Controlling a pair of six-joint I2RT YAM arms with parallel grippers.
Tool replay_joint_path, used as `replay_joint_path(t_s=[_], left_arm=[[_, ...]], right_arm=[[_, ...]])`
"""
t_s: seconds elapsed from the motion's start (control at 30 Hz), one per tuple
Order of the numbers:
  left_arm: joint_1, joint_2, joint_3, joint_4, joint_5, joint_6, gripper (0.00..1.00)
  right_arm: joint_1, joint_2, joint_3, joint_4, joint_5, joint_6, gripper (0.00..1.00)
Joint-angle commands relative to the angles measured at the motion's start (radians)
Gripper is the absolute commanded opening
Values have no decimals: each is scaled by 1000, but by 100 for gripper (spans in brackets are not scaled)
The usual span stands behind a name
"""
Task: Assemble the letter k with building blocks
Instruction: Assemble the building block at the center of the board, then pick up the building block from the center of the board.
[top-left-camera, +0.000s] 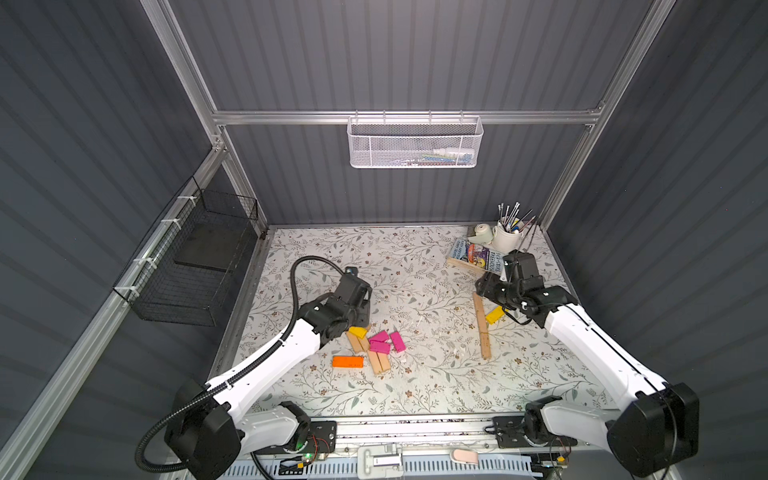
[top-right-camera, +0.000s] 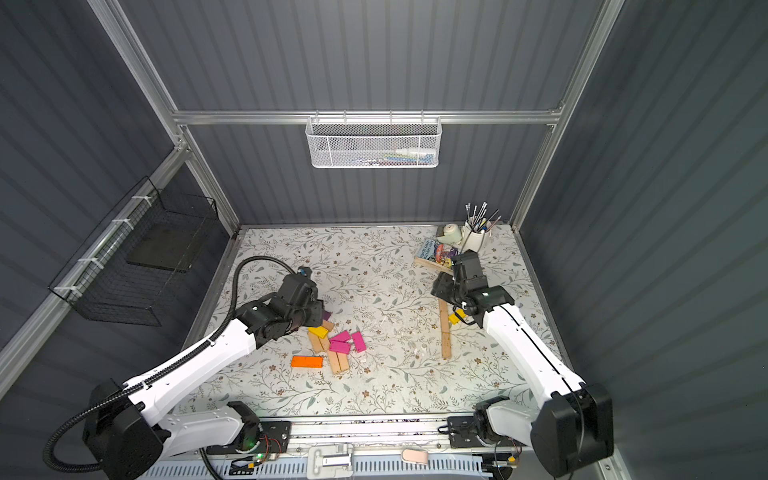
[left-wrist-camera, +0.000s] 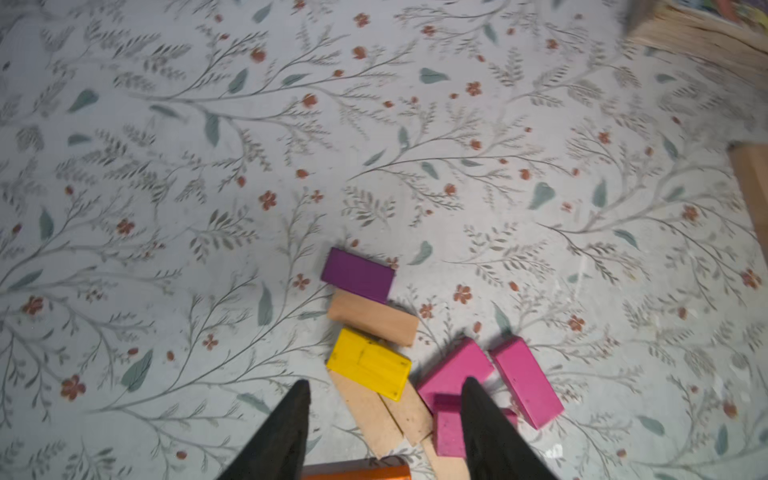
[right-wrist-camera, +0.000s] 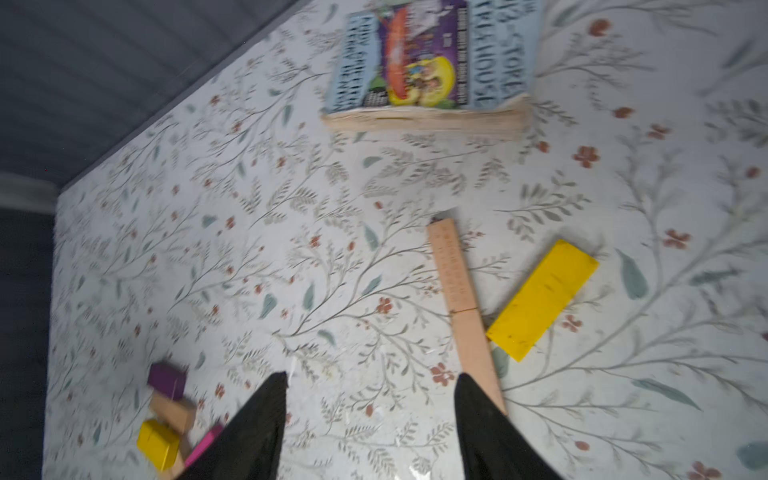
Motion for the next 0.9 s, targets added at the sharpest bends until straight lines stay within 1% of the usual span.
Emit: replay_joint_path(t_s=[0.0,0.07,0.13,0.17,0.27,0.37,0.43,0.47,0.57,0.63,0.77,0.87], left_arm=[[28,-27,-56,-140,-40,-187,55],[27,-36,-77,-197,-57,-298,52],[27,-23,-81,-300,-83,-488,49],[27,-10,-75,-352,-81,-552,46],[25,44,-53,-446,-5,-668,44],[23,75,-60,-425,80,-737,43],[20,78,-87,-360,124,-777,46],[20,79,-99,-337,140,-795,50],[20,79,-141,-247,195,-833,64],[19,89,-157,-228,220,-867,69],[19,114,-152,-263,208,-893,70],[17,129,-164,-250,222,-909,70]], right_arm=[[79,-4,38,-18,-133,-148,70],[116,6,44,-24,-137,-150,72],[135,30,57,-34,-137,-150,75],[141,43,66,-45,-132,-149,75],[149,81,86,-69,-117,-152,76],[150,95,91,-64,-111,-149,78],[151,98,92,-64,-109,-146,78],[152,97,92,-62,-109,-144,79],[152,88,80,-62,-104,-141,79],[153,84,74,-63,-99,-141,80],[153,75,71,-75,-81,-142,80],[153,73,74,-76,-73,-144,81]])
